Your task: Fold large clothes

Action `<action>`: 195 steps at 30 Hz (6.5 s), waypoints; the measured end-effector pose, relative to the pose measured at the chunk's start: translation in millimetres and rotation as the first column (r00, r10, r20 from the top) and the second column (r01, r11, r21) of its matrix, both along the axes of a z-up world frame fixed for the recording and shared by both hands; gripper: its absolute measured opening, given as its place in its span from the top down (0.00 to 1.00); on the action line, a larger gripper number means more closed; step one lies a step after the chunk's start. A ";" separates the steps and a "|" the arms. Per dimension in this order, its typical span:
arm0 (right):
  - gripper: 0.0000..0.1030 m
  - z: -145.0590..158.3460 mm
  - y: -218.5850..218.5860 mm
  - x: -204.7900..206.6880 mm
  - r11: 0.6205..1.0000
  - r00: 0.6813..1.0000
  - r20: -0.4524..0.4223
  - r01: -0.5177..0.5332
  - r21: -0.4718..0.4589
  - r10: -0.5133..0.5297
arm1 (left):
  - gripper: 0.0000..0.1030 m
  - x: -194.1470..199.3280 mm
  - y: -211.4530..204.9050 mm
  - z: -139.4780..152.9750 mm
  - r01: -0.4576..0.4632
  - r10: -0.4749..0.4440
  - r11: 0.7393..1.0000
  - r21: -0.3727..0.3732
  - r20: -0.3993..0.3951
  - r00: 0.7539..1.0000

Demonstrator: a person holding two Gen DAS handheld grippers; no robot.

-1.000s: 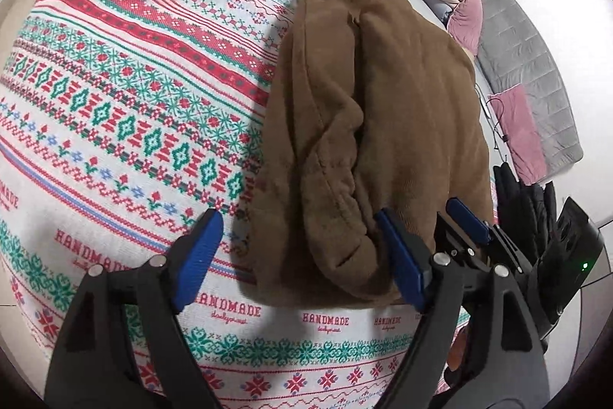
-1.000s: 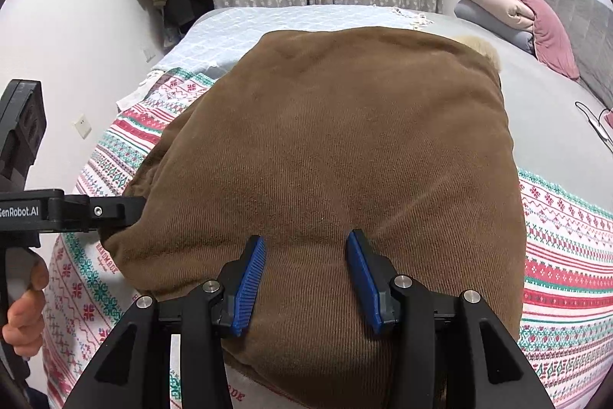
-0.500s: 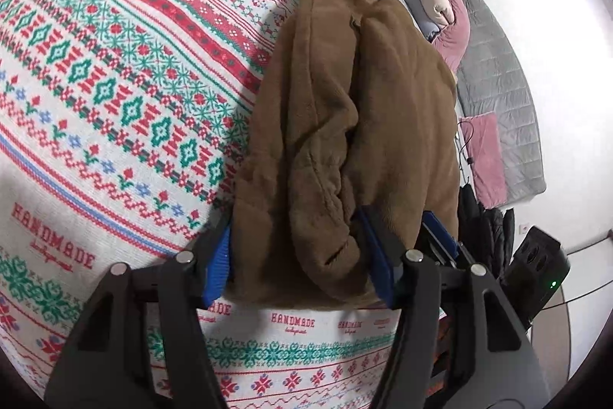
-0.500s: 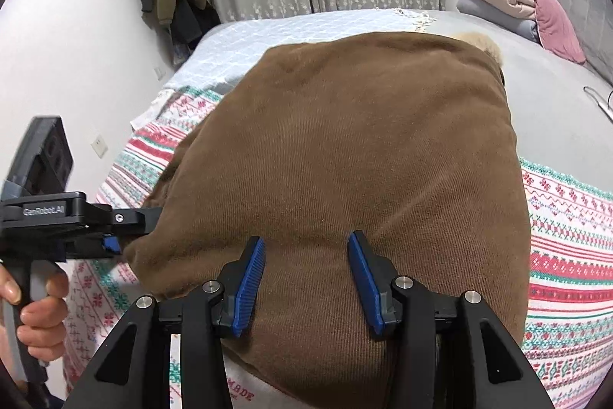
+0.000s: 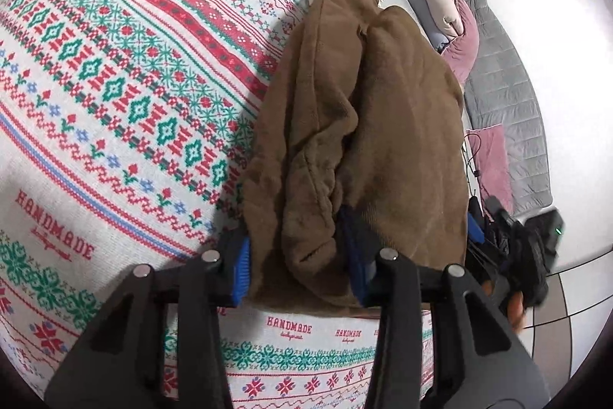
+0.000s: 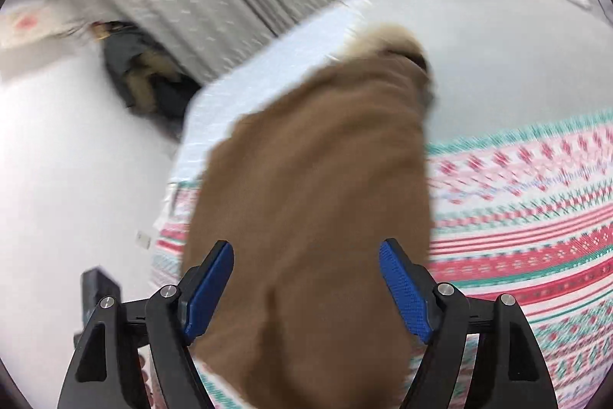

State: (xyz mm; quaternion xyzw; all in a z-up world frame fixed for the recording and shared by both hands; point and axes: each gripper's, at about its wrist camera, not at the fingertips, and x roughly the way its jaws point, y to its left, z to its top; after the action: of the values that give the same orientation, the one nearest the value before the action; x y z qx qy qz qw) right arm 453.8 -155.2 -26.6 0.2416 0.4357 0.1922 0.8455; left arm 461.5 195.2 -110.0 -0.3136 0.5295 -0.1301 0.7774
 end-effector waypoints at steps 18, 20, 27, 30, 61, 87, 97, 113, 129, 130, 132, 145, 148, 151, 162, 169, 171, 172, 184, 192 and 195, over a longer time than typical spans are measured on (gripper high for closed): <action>0.15 -76.2 -45.9 102.9 0.942 0.986 -0.162 0.015 0.335 0.041 | 0.47 15.9 -20.9 1.3 0.019 -0.020 0.998 0.055 0.017 1.000; 0.14 -78.2 -45.7 110.4 0.938 0.987 -0.157 0.013 0.346 0.045 | 0.46 21.6 -29.4 3.3 0.020 -0.021 0.998 0.065 0.019 1.000; 0.13 -79.6 -34.4 133.2 0.950 0.988 -0.137 -0.027 0.311 0.073 | 0.46 32.4 -43.1 4.2 0.031 -0.033 0.995 0.092 0.020 0.999; 0.20 -76.6 -25.6 142.3 0.962 0.988 -0.129 -0.044 0.269 0.081 | 0.46 35.9 -47.0 5.2 0.031 -0.033 0.995 0.096 0.020 0.999; 0.64 95.1 48.9 69.0 0.980 0.972 0.177 -0.125 -0.156 0.152 | 0.70 27.5 -23.7 89.3 -0.033 0.036 0.999 -0.015 0.251 0.967; 0.60 -28.5 222.6 117.5 0.857 0.857 -0.014 -0.515 0.012 0.515 | 0.68 -64.7 86.1 63.5 -0.239 0.225 0.965 0.103 0.134 0.965; 0.58 -33.1 222.0 116.0 0.865 0.865 -0.013 -0.501 0.033 0.502 | 0.68 -65.2 83.1 67.3 -0.247 0.229 0.960 0.134 0.141 0.963; 0.26 23.4 176.0 33.1 0.897 0.895 0.132 -0.400 -0.189 0.427 | 0.48 -99.1 91.0 104.1 -0.262 0.225 0.936 0.234 0.175 0.959; 0.80 -13.1 212.7 -110.9 0.840 0.874 0.107 -0.413 -0.352 0.474 | 0.78 -82.0 28.9 78.6 -0.152 0.081 0.892 0.426 0.180 0.980; 0.80 -18.1 213.0 -110.4 0.850 0.882 0.101 -0.406 -0.335 0.461 | 0.78 -83.5 27.8 77.9 -0.150 0.077 0.888 0.435 0.182 0.980; 0.80 -28.2 211.0 -107.8 0.869 0.893 0.104 -0.392 -0.301 0.439 | 0.78 -86.0 22.4 75.4 -0.148 0.070 0.872 0.466 0.181 0.981; 0.34 14.7 205.8 -170.0 0.885 0.909 0.166 -0.309 -0.349 0.382 | 0.56 -146.3 -20.1 109.4 -0.250 0.093 0.777 0.577 0.288 0.953; 0.29 32.0 197.5 -210.4 0.874 0.883 0.229 -0.306 -0.378 0.409 | 0.44 -176.0 -24.9 116.3 -0.283 0.106 0.757 0.590 0.316 0.943; 0.27 43.6 184.1 -240.5 0.871 0.869 0.256 -0.312 -0.379 0.423 | 0.44 -206.4 -29.2 120.8 -0.297 0.124 0.751 0.590 0.316 0.940; 0.05 90.3 127.5 -333.4 0.885 0.862 0.283 -0.320 -0.339 0.420 | 0.05 -304.6 -64.3 162.5 -0.399 0.112 0.650 0.647 0.438 0.892; 0.00 113.4 107.2 -387.2 0.901 0.854 0.317 -0.331 -0.282 0.413 | 0.01 -353.1 -80.4 181.1 -0.439 0.090 0.631 0.639 0.502 0.860; 0.00 116.7 102.4 -398.1 0.907 0.864 0.316 -0.307 -0.290 0.393 | 0.01 -363.8 -81.0 177.2 -0.441 0.104 0.653 0.616 0.503 0.858; 0.00 118.3 101.0 -403.8 0.907 0.866 0.317 -0.296 -0.299 0.387 | 0.01 -366.9 -80.5 175.3 -0.434 0.107 0.666 0.607 0.498 0.861; 0.00 130.2 103.0 -462.7 0.903 0.834 0.424 -0.187 -0.386 0.354 | 0.01 -401.6 -91.0 207.0 -0.457 0.070 0.679 0.575 0.568 0.820; 0.00 115.6 84.6 -441.9 0.927 0.882 0.401 -0.093 -0.365 0.246 | 0.01 -384.8 -90.3 206.2 -0.516 0.138 0.638 0.571 0.574 0.807; 0.00 110.6 82.0 -432.4 0.929 0.897 0.377 -0.086 -0.360 0.229 | 0.01 -369.7 -96.6 204.9 -0.493 0.129 0.648 0.581 0.554 0.823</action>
State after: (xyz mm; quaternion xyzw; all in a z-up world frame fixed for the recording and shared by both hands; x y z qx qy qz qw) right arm 21.4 -73.2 84.0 0.0120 0.2917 0.2308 0.9282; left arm 91.9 98.6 95.0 -0.0420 0.2716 0.1505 0.9496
